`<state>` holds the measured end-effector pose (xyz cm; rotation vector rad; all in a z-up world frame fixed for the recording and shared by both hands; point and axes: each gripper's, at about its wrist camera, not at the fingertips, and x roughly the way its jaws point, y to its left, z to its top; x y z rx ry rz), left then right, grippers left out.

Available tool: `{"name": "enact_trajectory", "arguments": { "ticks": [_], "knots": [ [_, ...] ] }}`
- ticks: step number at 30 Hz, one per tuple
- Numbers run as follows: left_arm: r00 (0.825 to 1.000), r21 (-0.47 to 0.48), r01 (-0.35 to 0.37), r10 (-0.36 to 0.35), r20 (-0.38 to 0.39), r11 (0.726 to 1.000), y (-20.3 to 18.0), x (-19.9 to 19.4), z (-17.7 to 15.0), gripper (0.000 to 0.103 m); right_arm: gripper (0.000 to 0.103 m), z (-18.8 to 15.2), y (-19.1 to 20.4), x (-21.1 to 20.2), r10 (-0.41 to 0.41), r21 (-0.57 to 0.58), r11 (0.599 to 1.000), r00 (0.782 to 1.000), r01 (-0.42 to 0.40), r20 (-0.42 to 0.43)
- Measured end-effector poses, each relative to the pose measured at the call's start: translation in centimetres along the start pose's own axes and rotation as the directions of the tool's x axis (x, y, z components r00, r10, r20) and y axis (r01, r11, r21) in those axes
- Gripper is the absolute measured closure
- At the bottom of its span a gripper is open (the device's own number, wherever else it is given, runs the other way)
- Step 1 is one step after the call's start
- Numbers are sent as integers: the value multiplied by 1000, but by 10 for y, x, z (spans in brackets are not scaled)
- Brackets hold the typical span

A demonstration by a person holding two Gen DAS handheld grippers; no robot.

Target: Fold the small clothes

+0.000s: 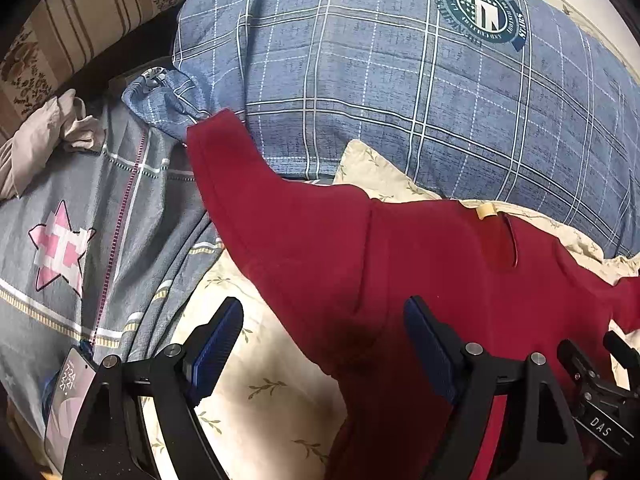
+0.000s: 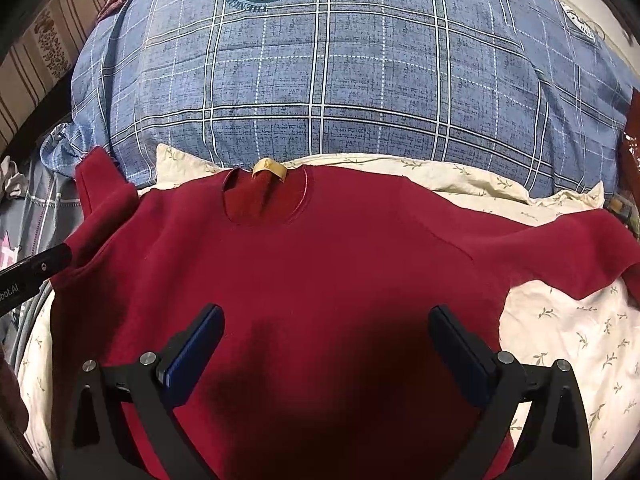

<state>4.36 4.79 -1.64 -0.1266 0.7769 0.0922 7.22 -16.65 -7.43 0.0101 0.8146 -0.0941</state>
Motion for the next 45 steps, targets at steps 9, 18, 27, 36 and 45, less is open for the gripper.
{"name": "enact_trajectory", "arguments": {
  "ticks": [9, 18, 27, 36, 45],
  "knots": [
    [1000, -6, 0, 0, 0, 1000, 2, 0, 0, 21, 2, 0, 2, -4, 3, -1, 1000, 1000, -3, 20],
    [1000, -11, -3, 3, -7, 1000, 2, 2, 1, 21, 2, 0, 2, -3, 7, -8, 1000, 1000, -7, 8],
    [1000, 3, -4, 4, -10, 1000, 0, 3, 0, 21, 2, 2, -1, -4, -4, 0, 1000, 1000, 4, 15],
    [999, -38, 23, -24, -31, 999, 10, 2, 2, 21, 2, 2, -4, 2, -16, 6, 1000, 1000, 16, -5],
    [995, -173, 22, -38, -92, 985, 75, 17, 45, 25, 2, 5, -7, -4, 6, 20, 1000, 1000, -6, 16]
  ]
}}
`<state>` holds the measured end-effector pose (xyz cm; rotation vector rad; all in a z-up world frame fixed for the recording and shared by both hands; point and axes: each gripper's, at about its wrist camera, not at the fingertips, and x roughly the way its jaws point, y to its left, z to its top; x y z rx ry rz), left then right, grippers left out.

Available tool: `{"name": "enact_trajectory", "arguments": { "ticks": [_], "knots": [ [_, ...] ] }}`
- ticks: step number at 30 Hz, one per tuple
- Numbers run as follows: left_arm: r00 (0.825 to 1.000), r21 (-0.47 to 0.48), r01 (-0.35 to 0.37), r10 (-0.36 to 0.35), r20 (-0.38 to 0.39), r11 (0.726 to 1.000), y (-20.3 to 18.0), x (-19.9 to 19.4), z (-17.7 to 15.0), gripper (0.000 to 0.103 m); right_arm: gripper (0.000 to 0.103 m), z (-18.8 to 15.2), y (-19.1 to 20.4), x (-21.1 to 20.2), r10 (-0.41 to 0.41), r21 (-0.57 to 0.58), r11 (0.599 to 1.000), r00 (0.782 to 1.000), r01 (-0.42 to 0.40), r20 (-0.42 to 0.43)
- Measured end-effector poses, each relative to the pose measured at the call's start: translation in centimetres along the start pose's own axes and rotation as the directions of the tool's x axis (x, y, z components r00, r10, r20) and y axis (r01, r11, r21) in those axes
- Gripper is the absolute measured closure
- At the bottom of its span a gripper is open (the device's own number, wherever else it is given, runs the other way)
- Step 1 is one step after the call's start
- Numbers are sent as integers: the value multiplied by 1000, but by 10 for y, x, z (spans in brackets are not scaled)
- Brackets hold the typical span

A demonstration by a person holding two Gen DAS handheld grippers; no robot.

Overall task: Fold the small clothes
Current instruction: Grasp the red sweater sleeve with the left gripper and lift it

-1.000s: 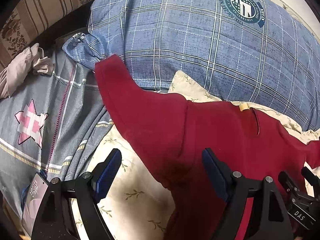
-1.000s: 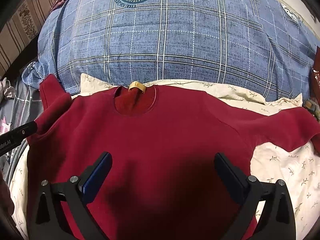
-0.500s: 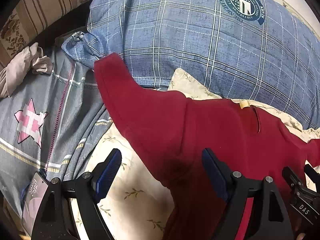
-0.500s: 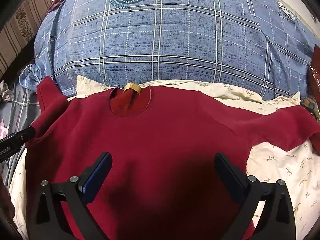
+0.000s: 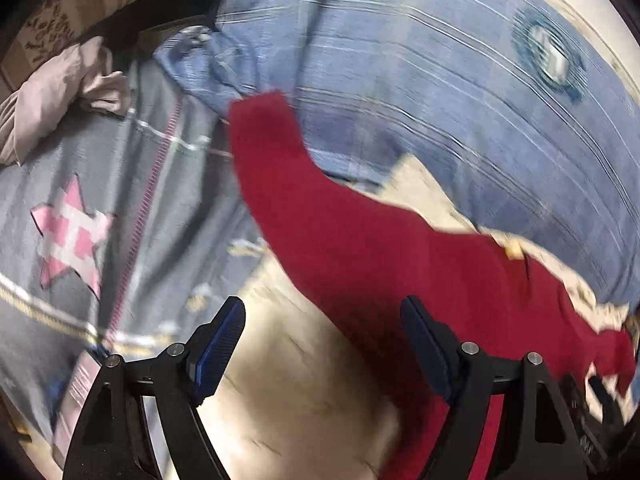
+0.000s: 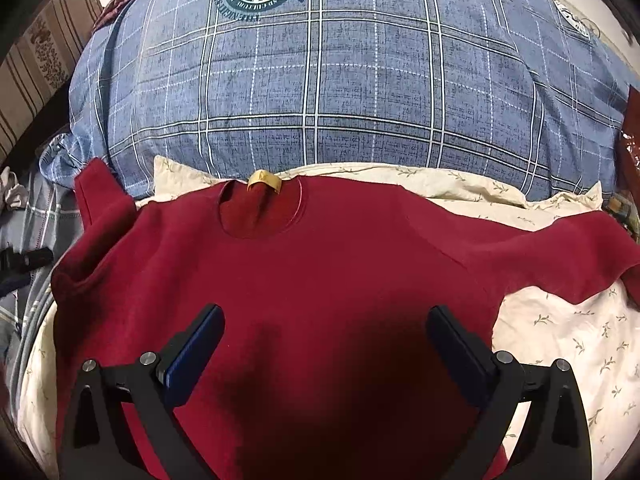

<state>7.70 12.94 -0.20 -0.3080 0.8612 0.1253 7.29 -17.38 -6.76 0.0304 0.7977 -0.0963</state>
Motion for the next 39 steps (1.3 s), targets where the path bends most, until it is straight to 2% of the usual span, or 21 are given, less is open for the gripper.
{"name": "enact_trajectory", "arguments": {
  "ticks": [2, 3, 4, 5, 6, 8, 13, 15, 18, 23, 27, 28, 29, 30, 33, 37, 39],
  "knots": [
    [1000, -26, -5, 5, -14, 1000, 15, 15, 19, 29, 2, 1, -2, 1, 7, 10, 1000, 1000, -7, -5],
    [1000, -37, -10, 9, -30, 999, 19, 24, 25, 34, 2, 1, -3, 2, 8, 17, 1000, 1000, -8, -7],
    [999, -60, -7, 4, -53, 998, 27, 37, 33, 44, 2, 2, -4, 2, 9, 21, 1000, 1000, -9, -9],
    [998, -80, 3, -8, -66, 997, 32, 47, 38, 51, 2, 2, -5, 3, 12, 25, 1000, 1000, -12, -11],
    [996, -107, 18, -27, -81, 994, 38, 58, 44, 52, 2, 3, -5, 3, 14, 27, 1000, 1000, -14, -13],
    [993, -165, 51, -67, -96, 985, 51, 81, 55, 53, 2, 3, -6, 3, 23, 29, 999, 1000, -22, -19],
    [987, -205, 102, -124, -99, 973, 60, 125, 77, 53, 1, 4, -6, 4, 39, 32, 999, 999, -38, -31],
    [987, -227, 86, -114, -114, 970, 64, 142, 80, 52, 1, 3, -7, 7, 50, 37, 998, 998, -49, -44],
    [991, -280, 20, -56, -120, 960, 78, 168, 83, 52, 1, 2, -8, 11, 55, 41, 998, 997, -53, -59],
    [998, -291, -14, -2, -56, 957, 91, 184, 88, 51, 1, 0, -9, 14, 50, 45, 998, 996, -47, -72],
    [998, -267, 23, -36, -45, 963, 87, 197, 90, 55, 1, -1, -7, 18, 51, 41, 998, 995, -47, -84],
    [998, -258, 41, -53, -38, 965, 84, 200, 91, 67, 1, -2, -7, 19, 51, 39, 998, 995, -47, -87],
    [997, -250, 59, -71, -40, 967, 83, 204, 92, 89, 1, -2, -6, 19, 50, 36, 998, 995, -47, -89],
    [996, -239, 72, -84, -43, 968, 80, 206, 93, 94, 1, -2, -5, 20, 48, 31, 998, 995, -45, -88],
    [988, -225, 149, -152, 4, 963, 69, 181, 96, 96, 1, -1, -6, 18, 48, 33, 998, 995, -46, -82],
    [958, -135, 287, -279, 71, 948, 39, 124, 100, 97, 1, 3, -11, 14, 54, 54, 997, 996, -50, -68],
    [929, -70, 366, -359, 94, 928, 14, 89, 97, 97, 1, 4, -13, 11, 55, 64, 997, 997, -52, -58]
  ]
}}
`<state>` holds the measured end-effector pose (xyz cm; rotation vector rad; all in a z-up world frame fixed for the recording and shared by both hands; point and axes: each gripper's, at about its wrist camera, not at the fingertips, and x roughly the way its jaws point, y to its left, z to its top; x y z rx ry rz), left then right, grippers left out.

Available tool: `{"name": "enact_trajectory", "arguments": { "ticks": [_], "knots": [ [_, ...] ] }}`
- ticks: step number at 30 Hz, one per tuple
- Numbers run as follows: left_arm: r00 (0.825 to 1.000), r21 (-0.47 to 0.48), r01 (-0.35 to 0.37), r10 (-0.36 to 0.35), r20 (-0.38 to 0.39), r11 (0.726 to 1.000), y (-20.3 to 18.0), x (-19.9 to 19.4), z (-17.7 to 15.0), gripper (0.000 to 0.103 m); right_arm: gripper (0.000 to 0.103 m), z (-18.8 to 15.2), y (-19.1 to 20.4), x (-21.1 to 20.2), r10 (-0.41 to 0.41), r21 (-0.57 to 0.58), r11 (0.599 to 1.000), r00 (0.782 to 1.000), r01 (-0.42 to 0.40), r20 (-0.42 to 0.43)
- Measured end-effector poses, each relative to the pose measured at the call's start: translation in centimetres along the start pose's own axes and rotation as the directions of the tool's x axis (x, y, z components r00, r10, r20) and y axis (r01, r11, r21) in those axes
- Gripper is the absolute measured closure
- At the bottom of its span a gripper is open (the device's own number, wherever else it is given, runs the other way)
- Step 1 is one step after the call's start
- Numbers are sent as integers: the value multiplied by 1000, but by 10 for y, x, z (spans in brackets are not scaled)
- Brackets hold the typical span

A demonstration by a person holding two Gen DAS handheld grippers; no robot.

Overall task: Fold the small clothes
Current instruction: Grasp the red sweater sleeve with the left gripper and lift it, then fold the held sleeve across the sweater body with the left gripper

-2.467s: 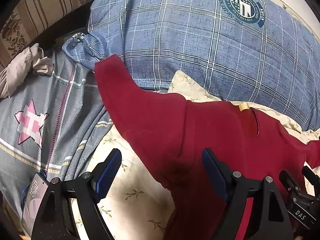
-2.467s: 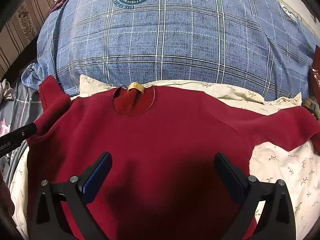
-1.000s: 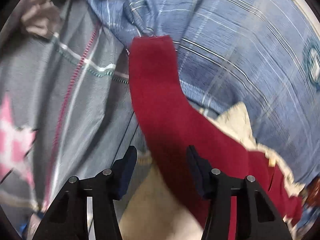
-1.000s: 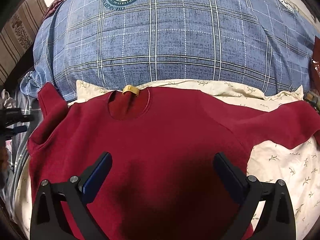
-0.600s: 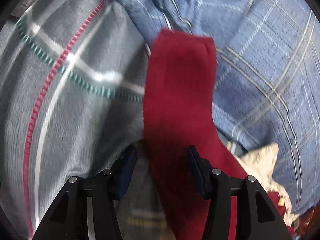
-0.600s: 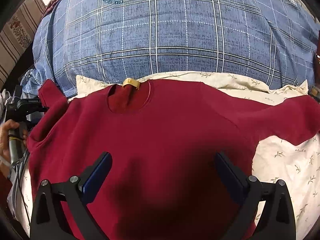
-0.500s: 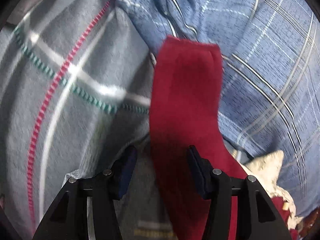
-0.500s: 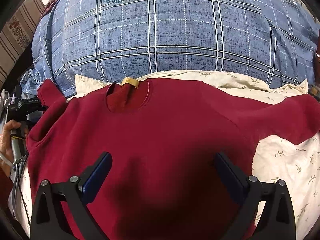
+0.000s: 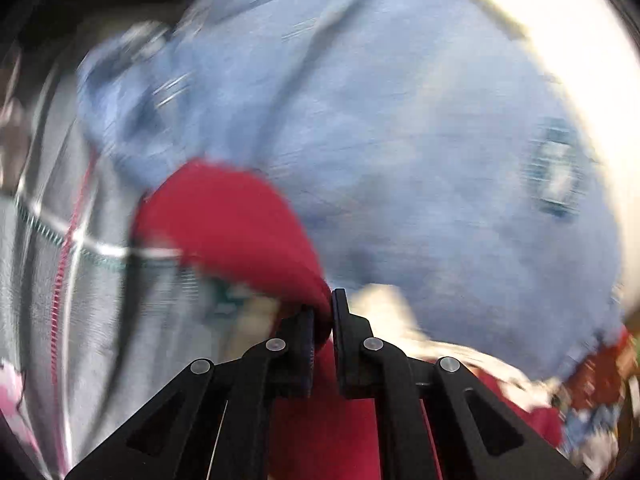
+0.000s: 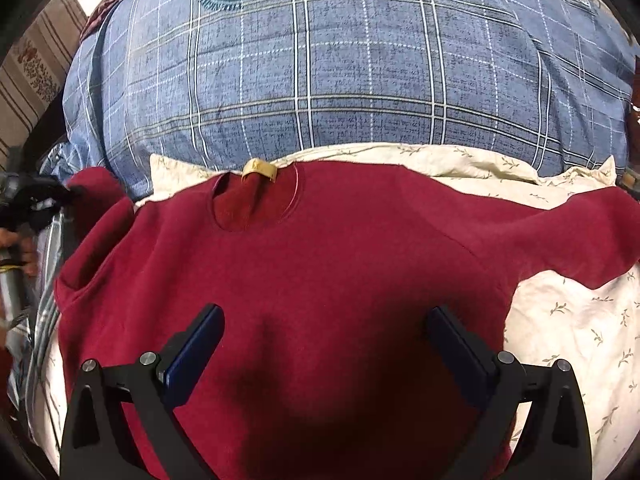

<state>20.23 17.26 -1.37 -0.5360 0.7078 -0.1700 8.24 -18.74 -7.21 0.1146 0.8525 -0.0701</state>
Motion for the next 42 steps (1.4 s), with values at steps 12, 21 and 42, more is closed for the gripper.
{"name": "enact_trajectory", "arguments": {
  "ticks": [12, 21, 42],
  "knots": [
    [927, 228, 276, -195, -321, 934, -160, 16, -155, 91, 1, 22, -56, -30, -78, 150, 987, 994, 65, 81],
    [981, 328, 137, -81, -178, 935, -147, -48, -169, 27, 0, 21, -102, -41, -63, 306, 951, 996, 41, 62],
    [923, 260, -342, 375, -90, 903, -81, 5, -168, 31, 103, 54, -44, -30, -85, -47, 995, 996, 86, 28]
  ]
}}
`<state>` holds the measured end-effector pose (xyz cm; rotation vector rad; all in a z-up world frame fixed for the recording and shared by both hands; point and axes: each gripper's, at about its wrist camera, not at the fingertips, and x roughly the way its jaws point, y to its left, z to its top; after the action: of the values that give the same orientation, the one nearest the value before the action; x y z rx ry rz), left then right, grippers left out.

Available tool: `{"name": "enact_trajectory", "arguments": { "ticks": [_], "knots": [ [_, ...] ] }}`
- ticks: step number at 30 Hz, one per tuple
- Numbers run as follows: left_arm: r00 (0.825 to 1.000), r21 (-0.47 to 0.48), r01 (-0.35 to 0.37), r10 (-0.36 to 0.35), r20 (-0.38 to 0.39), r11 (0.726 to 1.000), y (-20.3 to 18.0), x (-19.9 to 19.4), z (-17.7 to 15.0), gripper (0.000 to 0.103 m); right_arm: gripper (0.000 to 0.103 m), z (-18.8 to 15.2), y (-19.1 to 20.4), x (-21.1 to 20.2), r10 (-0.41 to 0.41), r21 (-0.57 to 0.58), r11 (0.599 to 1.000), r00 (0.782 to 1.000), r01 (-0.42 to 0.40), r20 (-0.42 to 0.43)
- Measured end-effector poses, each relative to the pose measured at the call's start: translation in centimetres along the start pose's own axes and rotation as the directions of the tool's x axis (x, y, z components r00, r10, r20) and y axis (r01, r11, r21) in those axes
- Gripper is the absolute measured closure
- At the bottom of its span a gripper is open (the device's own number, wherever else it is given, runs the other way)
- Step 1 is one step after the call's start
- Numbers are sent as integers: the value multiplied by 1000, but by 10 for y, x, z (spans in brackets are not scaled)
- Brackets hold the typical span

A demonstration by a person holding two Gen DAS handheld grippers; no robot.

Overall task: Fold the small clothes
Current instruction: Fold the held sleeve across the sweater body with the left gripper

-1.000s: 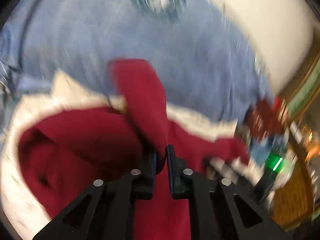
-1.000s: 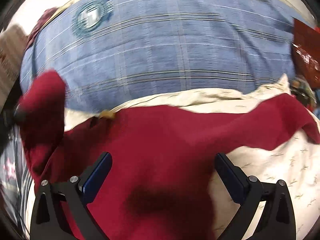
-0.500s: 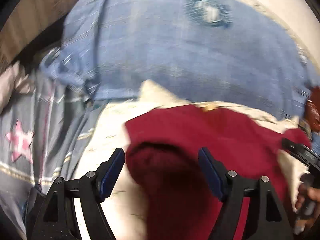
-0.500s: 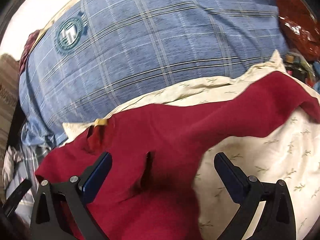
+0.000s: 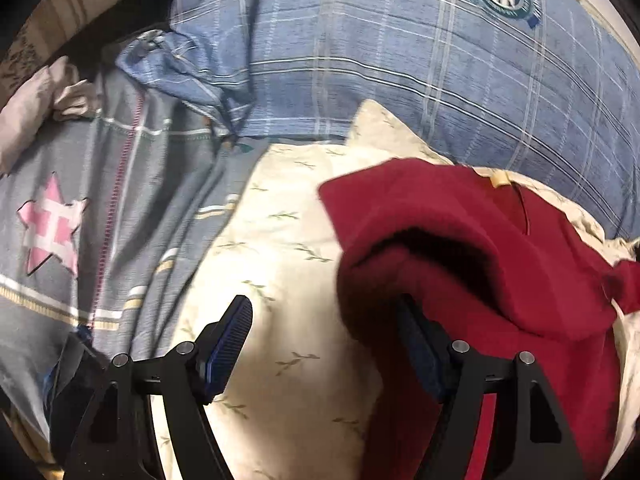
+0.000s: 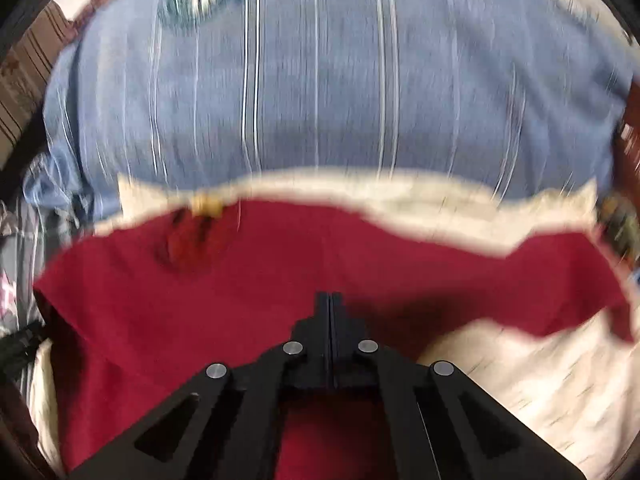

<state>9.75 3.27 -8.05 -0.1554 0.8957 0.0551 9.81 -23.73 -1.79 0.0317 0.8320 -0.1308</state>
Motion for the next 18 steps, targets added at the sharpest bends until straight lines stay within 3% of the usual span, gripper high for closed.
{"name": "enact_trajectory", "arguments": {
  "ticks": [2, 4, 7, 9, 10, 13, 15, 17, 18],
  "knots": [
    [1000, -26, 7, -7, 11, 1000, 7, 1, 3, 31, 103, 15, -5, -20, -51, -29, 998, 995, 54, 86],
    [1000, -29, 7, -6, 11, 1000, 11, 1, 3, 31, 103, 24, -18, -27, -93, -19, 995, 989, 96, 115],
    [1000, -16, 19, -19, 6, 1000, 8, -1, 0, 31, 91, 14, -35, -12, 34, 70, 997, 999, -36, 24],
    [1000, 0, 17, -17, 5, 1000, 10, -7, -3, 31, 52, -2, -35, 2, 95, 86, 992, 995, -91, -41],
    [1000, 6, 12, -12, 4, 1000, 10, -8, -3, 31, 49, -11, -32, 8, 98, 75, 993, 993, -93, -63],
    [1000, -2, 9, -9, -4, 1000, 14, -8, -3, 31, 54, -25, -13, 31, 110, 39, 994, 984, -106, -137],
    [1000, -20, 3, -3, 4, 1000, 19, -10, -2, 31, 77, -33, 6, 46, 113, -20, 993, 976, -119, -185],
    [999, -49, -6, 7, 32, 999, 27, -16, 0, 31, 87, -36, 20, 49, 34, -113, 992, 983, -55, -182],
    [998, -67, -5, 9, 56, 998, 31, -21, 2, 31, 92, -33, 20, 43, 35, -121, 991, 985, -55, -166]
  ]
}}
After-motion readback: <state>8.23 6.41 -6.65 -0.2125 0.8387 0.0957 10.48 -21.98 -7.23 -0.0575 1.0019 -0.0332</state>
